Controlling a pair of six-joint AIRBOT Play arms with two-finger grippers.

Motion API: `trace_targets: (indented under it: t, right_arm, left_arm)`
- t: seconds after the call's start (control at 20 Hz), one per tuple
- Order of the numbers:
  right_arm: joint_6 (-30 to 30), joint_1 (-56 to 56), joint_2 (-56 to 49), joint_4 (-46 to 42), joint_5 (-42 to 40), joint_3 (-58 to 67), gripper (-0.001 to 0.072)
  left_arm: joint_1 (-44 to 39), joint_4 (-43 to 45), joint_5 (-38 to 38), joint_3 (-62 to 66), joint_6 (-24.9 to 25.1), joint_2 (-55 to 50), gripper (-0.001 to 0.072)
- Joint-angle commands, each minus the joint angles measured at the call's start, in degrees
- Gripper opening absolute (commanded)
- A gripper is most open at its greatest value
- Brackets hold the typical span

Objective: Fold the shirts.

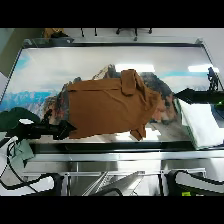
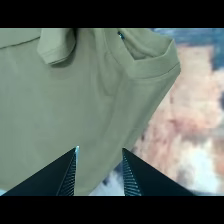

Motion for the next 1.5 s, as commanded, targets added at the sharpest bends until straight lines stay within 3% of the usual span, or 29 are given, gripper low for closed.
trace_targets:
  t: [0.0,0.05,0.2,0.45,0.5,0.55,0.6,0.95,1.15,1.35,1.4,1.45]
  right_arm:
    - [0.02,0.04,0.02,0.02,1.03,-0.07,0.0325]
    - [0.04,0.04,0.04,0.02,1.05,-0.07,0.0325]
    - [0.92,0.04,0.02,-0.02,4.09,-0.07,0.0324]
    - [3.52,0.15,3.41,-0.44,8.04,-7.87,0.0299]
    - [3.32,0.15,4.92,-0.44,6.86,-11.67,0.0319]
    - [2.93,0.22,6.14,-0.44,5.01,-15.52,0.0451]
    - [2.89,0.81,6.67,-0.37,2.82,-18.78,0.0521]
    - [6.45,19.52,2.32,0.13,-16.90,-25.49,0.0522]
    - [5.75,29.62,-3.45,7.15,-29.14,-25.07,0.0522]
    - [2.75,33.40,-7.67,12.79,-30.60,-21.81,0.0521]
    - [2.78,33.88,-8.20,12.76,-30.56,-20.85,0.0504]
    - [2.78,34.34,-8.46,13.03,-30.56,-20.20,0.0425]
  left_arm:
    - [0.04,-5.53,-0.79,3.37,3.34,-3.48,0.0165]
    - [0.04,-7.28,-1.99,5.53,5.29,-3.80,0.0010]
    - [1.11,-5.97,-2.08,14.27,3.74,-3.76,0.0009]
    - [7.45,4.48,0.17,26.58,-3.91,-3.76,0.0009]
    - [8.28,4.52,-0.04,27.21,-3.89,-3.76,0.0009]
    - [8.87,4.48,0.04,27.36,-3.87,-3.76,0.0010]
    - [8.96,4.57,0.00,27.32,-3.78,-3.78,0.0010]
    - [8.52,4.66,-0.50,27.26,-1.75,-3.78,0.0011]
    - [8.52,4.66,-1.18,27.26,-0.02,-3.78,0.0011]
    - [8.52,4.63,-1.57,27.26,0.46,-3.76,0.0011]
    - [8.52,4.61,-1.75,27.26,0.50,-3.76,0.0011]
    - [8.52,4.57,-1.90,27.26,0.94,-3.76,0.0011]
